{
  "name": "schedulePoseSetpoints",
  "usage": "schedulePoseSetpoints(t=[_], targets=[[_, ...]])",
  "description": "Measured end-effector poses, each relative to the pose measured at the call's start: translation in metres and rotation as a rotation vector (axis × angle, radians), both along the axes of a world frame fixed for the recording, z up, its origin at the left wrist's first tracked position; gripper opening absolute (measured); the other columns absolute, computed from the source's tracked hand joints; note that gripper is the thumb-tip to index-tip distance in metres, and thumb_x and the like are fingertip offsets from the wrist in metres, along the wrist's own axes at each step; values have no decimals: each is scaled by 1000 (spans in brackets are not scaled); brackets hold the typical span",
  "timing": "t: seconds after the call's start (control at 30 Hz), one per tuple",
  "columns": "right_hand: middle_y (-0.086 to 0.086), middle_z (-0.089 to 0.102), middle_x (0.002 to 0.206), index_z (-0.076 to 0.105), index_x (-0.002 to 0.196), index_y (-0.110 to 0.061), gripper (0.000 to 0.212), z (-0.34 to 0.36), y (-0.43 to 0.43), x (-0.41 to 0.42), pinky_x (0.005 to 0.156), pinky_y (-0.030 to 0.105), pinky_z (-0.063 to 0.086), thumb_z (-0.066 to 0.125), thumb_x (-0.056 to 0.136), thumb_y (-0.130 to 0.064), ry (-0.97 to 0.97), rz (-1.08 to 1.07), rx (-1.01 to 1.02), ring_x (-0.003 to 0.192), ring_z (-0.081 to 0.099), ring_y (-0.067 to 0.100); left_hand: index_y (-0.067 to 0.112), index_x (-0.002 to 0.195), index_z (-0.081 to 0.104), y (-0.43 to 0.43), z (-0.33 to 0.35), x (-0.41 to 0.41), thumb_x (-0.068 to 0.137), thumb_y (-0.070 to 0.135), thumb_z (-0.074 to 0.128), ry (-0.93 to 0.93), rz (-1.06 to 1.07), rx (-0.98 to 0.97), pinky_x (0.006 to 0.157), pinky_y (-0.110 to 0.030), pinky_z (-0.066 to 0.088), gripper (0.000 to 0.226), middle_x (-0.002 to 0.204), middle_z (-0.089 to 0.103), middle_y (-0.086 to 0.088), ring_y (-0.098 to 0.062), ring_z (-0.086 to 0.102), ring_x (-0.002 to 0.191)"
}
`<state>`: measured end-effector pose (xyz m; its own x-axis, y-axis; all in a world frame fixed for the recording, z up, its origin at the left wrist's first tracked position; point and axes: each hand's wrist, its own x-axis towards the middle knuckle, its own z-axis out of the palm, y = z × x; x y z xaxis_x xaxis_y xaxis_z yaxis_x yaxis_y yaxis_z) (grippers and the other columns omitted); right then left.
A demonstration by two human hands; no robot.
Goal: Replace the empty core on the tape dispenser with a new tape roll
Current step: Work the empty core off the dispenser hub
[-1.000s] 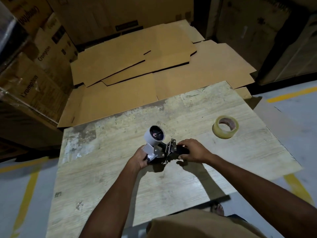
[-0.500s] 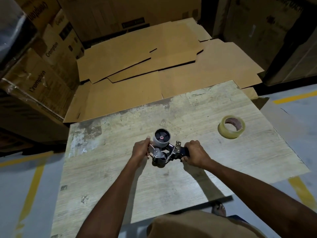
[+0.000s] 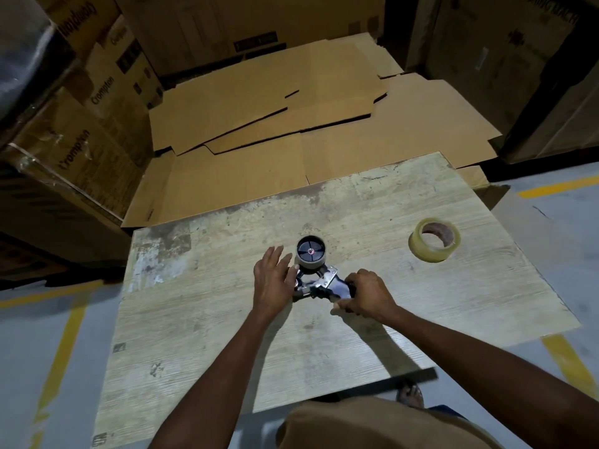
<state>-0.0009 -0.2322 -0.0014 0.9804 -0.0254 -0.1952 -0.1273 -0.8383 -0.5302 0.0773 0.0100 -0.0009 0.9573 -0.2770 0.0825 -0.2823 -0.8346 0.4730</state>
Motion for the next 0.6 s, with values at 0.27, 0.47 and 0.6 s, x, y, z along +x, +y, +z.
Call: schedulePoseSetpoints(t=[0.27,0.47,0.6], targets=[[-3,75,117,74,125,-18,53,14,-21,-11,76,10,51,88,78,-37,245,252,210,94,67,7,16,136,67,-20,-14,-28,107,32,57,-16,103,-67,122,-51,20,36,167,35,-6,-23,19,158],[8,73,128,70,131,-13,45,9,-45,-7,86,15,44,79,88,-23,133,152,97,112,69,19,22,144,60,-35,-22,-50,98,67,50,36,44,27,125,-52,15,66,173,18,-2,-20,8,160],[10,73,124,69,131,-10,45,6,-53,-6,89,26,49,77,90,-25,82,102,68,109,70,22,27,158,39,-46,-24,-65,83,85,50,154,41,80,126,-53,2,95,175,2,1,-15,-15,159]])
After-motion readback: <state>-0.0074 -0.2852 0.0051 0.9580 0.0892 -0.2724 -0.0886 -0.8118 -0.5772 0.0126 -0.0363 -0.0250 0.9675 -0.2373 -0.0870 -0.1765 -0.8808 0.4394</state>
